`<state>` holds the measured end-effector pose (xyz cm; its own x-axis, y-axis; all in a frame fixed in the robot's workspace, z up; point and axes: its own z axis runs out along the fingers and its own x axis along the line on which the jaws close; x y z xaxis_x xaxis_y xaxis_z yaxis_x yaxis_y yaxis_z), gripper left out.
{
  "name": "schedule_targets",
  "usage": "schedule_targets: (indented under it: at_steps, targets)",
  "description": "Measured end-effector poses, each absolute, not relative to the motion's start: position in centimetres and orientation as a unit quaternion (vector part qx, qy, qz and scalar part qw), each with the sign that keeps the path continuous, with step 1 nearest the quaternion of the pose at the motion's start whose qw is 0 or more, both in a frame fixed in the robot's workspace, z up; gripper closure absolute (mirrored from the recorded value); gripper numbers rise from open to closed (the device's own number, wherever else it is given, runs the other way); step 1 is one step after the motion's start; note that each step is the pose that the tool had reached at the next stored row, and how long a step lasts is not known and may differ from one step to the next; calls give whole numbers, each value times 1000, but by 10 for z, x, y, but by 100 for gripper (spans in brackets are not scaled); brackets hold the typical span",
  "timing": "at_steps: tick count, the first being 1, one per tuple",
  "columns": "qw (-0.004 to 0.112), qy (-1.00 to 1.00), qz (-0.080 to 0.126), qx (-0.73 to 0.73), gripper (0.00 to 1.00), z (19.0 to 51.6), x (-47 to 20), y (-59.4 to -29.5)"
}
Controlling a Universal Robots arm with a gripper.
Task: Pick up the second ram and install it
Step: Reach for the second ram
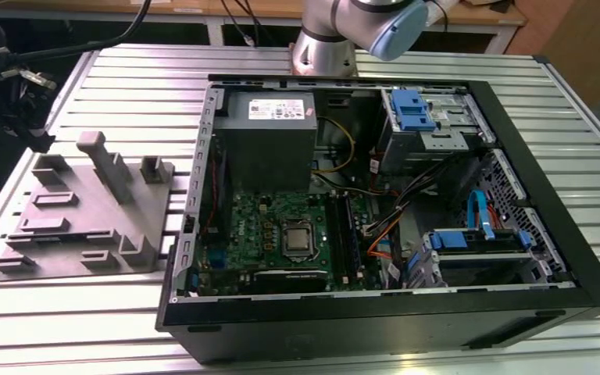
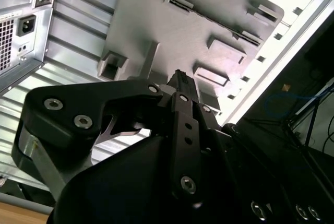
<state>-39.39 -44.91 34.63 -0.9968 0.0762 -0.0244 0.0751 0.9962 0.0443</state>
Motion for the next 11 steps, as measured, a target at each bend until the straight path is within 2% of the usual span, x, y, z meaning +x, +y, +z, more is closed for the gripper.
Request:
schedule_targets:
  at_steps: [11]
  targets:
    - [13,999,22,38,90,331,-404,-456]
